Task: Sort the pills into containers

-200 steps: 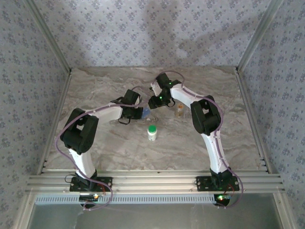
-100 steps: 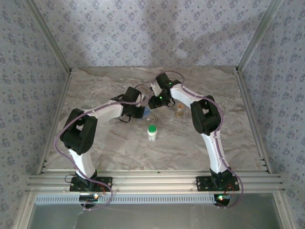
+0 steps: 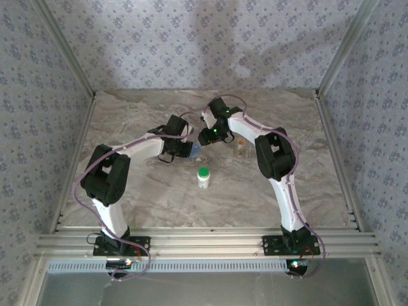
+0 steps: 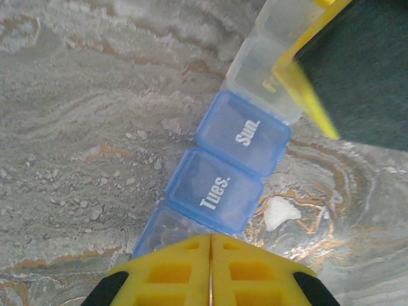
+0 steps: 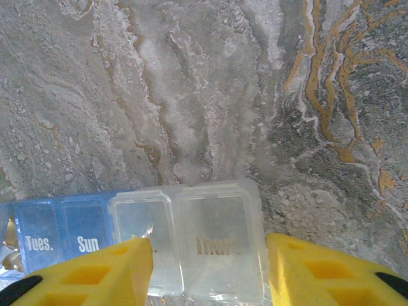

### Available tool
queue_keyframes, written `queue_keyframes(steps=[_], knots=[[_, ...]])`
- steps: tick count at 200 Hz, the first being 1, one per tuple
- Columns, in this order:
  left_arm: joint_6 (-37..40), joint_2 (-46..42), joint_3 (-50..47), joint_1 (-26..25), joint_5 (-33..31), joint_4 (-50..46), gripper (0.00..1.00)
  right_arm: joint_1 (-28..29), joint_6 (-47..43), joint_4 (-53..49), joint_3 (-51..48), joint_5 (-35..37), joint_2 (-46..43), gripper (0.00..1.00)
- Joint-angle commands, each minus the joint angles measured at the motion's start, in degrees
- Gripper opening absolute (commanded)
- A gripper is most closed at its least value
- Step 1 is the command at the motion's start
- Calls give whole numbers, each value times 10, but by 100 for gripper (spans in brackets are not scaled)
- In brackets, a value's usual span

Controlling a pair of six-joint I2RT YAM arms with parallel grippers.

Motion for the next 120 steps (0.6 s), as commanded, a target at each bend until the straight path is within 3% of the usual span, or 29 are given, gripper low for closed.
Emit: queue_keyframes(steps=[1, 39, 98, 120], knots=[[-23, 42, -30, 0, 9, 9, 9, 8, -11, -51, -19, 12, 49, 50], [-38, 76, -45, -3, 6, 22, 9, 6, -9, -53, -19, 8, 50, 50], [-33, 1, -6, 7, -3, -19, 9, 3, -4, -46, -20, -11, 47, 50], [-22, -31, 10, 8, 3, -20, 21, 3, -7, -39, -17, -20, 46, 50]])
